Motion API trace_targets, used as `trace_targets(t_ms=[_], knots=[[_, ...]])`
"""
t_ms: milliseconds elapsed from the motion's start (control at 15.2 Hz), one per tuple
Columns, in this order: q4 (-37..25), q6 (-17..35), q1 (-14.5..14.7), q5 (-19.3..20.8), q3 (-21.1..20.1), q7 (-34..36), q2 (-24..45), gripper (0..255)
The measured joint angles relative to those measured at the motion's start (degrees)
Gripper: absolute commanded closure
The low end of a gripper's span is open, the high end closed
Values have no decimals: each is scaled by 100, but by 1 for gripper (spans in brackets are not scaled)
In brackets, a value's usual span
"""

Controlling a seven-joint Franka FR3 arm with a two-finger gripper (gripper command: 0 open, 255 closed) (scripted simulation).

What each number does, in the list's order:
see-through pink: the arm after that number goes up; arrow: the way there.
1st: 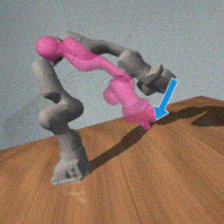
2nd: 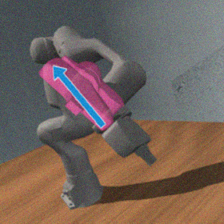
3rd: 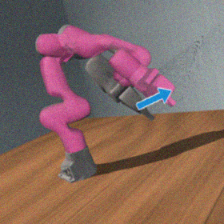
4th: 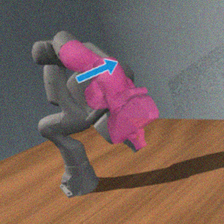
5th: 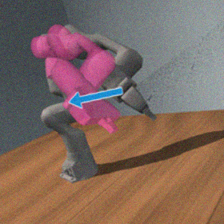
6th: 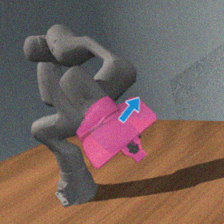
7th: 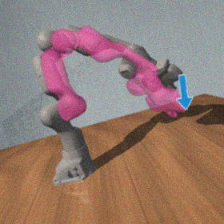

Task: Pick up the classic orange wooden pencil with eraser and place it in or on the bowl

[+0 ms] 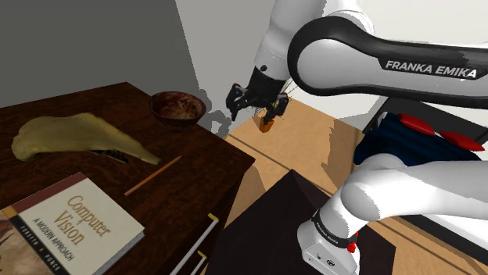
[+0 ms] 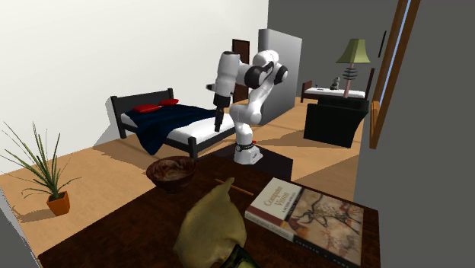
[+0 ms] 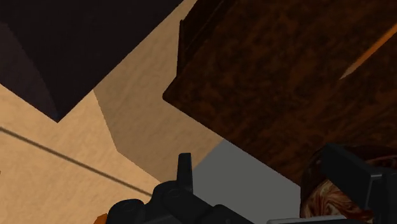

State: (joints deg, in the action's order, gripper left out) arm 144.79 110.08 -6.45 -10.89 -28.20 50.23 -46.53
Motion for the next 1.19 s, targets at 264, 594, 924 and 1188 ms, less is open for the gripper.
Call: trace_targets(t_ms=[264,594,924,1188], knots=[[-114,468,-331,-293,-822,1257,534,0],[-643,1019,-1091,-324,-2024,2927,1507,0],[-1308,1530,-2379,255,-3525,4762,2703,0],[-1668,1822,-3809,1249,-5123,6253,3733,0]])
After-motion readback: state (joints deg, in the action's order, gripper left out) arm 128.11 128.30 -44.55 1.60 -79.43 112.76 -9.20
